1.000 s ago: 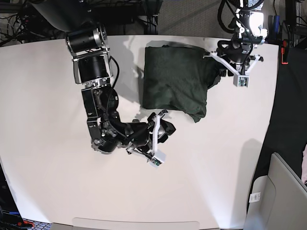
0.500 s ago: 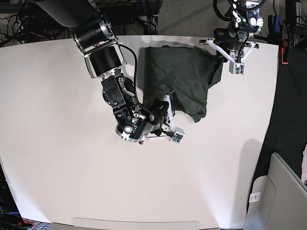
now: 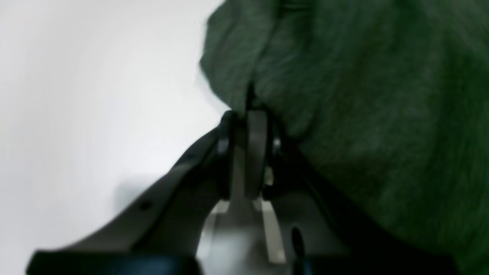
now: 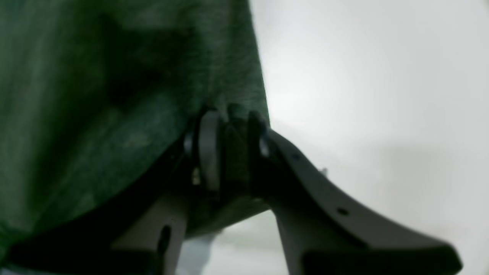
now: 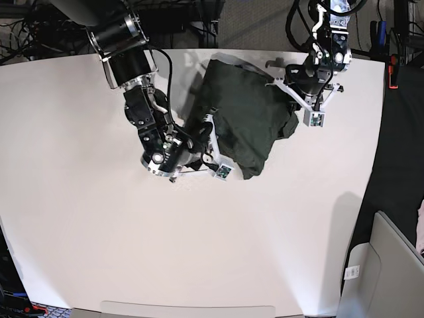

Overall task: Fold the T-shirt properly
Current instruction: 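Grasp the bundle's corners with both grippers and lift it, then flip the bundle over with both grippers and lay it flat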

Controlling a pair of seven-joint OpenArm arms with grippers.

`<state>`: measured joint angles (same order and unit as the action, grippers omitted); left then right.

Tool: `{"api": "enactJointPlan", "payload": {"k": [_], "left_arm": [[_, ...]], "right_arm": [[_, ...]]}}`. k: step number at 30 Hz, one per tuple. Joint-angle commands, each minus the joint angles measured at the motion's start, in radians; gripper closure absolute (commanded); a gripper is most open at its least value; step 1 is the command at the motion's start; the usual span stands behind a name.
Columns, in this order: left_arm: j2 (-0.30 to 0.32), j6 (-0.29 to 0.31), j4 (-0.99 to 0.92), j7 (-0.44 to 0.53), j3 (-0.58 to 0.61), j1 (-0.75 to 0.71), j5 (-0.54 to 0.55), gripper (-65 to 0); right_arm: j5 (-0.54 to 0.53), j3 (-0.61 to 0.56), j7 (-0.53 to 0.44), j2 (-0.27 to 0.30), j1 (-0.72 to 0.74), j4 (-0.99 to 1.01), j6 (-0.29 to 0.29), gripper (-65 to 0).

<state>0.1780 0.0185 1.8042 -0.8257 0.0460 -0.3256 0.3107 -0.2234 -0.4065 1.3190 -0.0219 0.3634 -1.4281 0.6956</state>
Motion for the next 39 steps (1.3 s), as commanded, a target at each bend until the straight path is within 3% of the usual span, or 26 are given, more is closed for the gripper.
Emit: {"api": "enactJointPlan", "payload": {"k": [1, 7, 13, 18, 27, 33, 39], "left_arm": [[0.016, -0.010, -0.031, -0.060, 0.004, 0.006, -0.012, -3.9], [0.039, -0.010, -0.117, -0.059, 0.015, 0.144, -0.009, -3.9], [0.044, -0.010, -0.165, -0.059, 0.128, 0.270, -0.012, -4.0], [0.039, -0.010, -0.248, -0.047, 0.210, 0.382, -0.012, -3.8], [0.038, -0.010, -0.295, 0.104, 0.266, 0.471, -0.012, -3.9], [0.091, -0.013, -0.165, 0.073, 0.180, 0.452, -0.012, -3.8], [0.101, -0.013, 0.111, -0.120, 0.044, 0.256, -0.008, -4.0]], "right_arm": [[-0.014, 0.001, 0.006, 0.000, 0.013, -0.036, 0.003, -10.4], [-0.018, 0.011, 0.023, 0.038, -0.054, -0.118, 0.003, -10.4], [-0.113, 0.025, 0.024, 0.116, -0.097, -0.184, 0.003, -10.4], [-0.146, 0.120, 0.024, 0.149, -0.142, -0.234, 0.003, -10.4], [-0.321, 0.323, 0.024, 0.218, -0.232, -0.330, 0.003, -10.4], [-0.391, 0.381, 0.024, 0.221, -0.241, -0.333, 0.003, -10.4], [-0.387, 0.377, 0.023, 0.211, -0.215, -0.326, 0.003, -10.4]]}}
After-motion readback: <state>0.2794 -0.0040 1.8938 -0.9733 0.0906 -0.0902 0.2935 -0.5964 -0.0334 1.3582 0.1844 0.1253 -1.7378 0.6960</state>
